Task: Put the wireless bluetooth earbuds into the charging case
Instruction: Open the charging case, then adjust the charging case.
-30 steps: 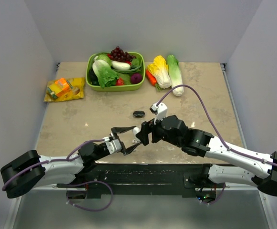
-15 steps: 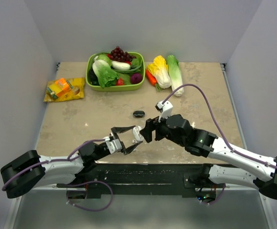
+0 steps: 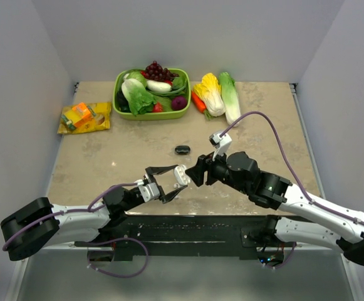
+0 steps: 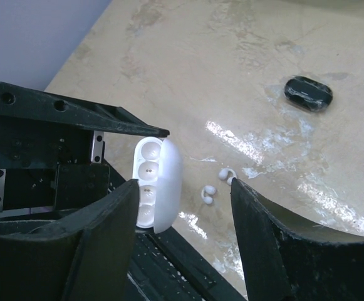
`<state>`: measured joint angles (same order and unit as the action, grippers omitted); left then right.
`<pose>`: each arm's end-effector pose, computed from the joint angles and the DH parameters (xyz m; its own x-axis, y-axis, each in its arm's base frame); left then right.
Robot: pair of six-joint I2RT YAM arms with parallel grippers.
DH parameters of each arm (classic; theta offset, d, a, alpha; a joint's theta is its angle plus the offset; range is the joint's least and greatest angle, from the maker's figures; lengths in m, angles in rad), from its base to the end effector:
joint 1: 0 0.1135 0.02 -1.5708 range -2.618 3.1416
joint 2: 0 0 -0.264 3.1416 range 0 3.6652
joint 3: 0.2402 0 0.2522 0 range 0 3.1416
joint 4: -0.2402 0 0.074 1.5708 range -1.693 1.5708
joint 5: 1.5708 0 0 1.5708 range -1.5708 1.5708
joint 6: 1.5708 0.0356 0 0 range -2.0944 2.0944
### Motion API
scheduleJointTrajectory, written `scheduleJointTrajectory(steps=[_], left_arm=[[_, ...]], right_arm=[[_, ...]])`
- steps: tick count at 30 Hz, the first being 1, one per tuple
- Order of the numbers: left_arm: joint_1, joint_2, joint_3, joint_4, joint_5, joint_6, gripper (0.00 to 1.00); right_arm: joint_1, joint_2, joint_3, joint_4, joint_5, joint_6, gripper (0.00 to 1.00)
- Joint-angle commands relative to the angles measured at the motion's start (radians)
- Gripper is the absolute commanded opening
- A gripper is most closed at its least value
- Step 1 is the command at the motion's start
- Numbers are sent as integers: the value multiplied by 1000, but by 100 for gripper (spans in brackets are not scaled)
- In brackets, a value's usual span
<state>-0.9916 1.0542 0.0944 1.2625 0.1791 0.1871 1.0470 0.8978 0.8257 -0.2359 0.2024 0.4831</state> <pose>0.0950 -0.1569 0.2093 0.3308 -0.1714 -0.9280 0.8702 0.4358 0.2297 0.1102 0.1764 0.3291 -0.4838 0.0722 -0.8722 -0.5959 0.7027 0.3887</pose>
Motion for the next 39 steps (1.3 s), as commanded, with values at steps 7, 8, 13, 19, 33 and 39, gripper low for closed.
scheduleJointTrajectory(steps=[7,8,13,19,33,39], left_arm=[[-10,-34,18,209,22,11,0],[-10,-37,16,206,22,11,0],[-13,-56,13,198,19,14,0],[-15,-53,14,195,17,12,0],[-16,-45,10,206,16,11,0],[-18,-49,8,207,14,11,0]], right_arm=[[-30,52,1,56,-49,23,56],[-38,50,-2,55,-47,25,55],[-59,47,-10,46,-52,31,51],[-64,18,-40,125,-153,38,52],[-93,30,-66,194,-258,81,44],[-96,39,-74,202,-271,81,41]])
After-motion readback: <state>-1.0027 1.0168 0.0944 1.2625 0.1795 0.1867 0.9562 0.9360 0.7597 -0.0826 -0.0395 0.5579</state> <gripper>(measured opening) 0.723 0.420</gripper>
